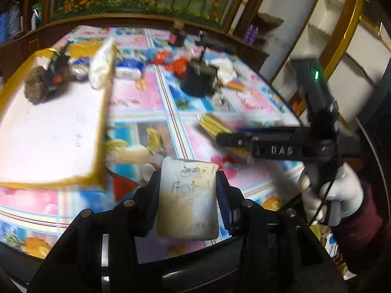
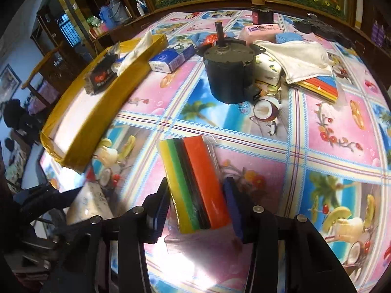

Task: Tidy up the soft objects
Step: 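Grasp the striped sponge pack with right tool while left holds tissue pack, then lower tissue pack and sponge pack into the box and open both tools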

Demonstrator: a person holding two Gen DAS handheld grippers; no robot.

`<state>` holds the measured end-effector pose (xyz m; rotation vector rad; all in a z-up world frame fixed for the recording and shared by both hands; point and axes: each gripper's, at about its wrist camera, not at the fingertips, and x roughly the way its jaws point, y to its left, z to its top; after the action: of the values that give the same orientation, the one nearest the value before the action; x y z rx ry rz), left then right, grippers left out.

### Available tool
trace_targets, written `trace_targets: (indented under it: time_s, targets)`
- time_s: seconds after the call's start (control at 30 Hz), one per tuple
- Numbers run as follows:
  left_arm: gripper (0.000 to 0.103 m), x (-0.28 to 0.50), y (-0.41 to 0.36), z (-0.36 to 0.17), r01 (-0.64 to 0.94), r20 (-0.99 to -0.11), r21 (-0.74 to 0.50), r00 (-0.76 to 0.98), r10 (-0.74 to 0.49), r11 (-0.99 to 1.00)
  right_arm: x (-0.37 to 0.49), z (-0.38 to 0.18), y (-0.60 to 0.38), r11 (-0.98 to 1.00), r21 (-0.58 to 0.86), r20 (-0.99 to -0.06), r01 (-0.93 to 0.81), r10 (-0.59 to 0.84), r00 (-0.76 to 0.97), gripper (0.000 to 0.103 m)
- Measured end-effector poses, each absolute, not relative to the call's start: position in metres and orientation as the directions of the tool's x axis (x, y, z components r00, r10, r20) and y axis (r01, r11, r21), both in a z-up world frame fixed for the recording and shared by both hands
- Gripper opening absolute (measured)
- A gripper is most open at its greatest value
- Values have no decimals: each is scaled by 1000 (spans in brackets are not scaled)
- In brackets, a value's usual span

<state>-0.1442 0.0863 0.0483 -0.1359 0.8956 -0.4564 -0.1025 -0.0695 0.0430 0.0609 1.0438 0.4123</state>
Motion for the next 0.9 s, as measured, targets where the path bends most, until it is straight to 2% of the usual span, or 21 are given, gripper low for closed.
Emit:
trace_targets:
  time_s: [0.1, 0.27, 0.5, 0.7, 0.9]
  targets:
    - [41, -134, 120, 71, 282, -698, -304, 584, -414, 910, -105, 54, -71, 916, 271, -805, -295, 384, 453, 40]
    - [41, -99, 185, 91, 153, -711, -230, 648, -273, 961, -102, 83, -60, 880, 335, -765, -338, 463, 447, 40]
    - [41, -24, 250, 70, 5, -765, -282, 603, -228, 959, -71, 107, -6, 799, 436, -731, -414, 583, 354, 40]
    - [41, 30, 270, 63, -73, -771, -260, 616, -162, 963, -37, 103, 51, 774, 444, -743, -451, 600, 298, 40]
    - [42, 77, 292, 50, -140, -775, -321, 607, -175, 936, -3, 85, 90, 779, 447, -762, -440, 589, 268, 40]
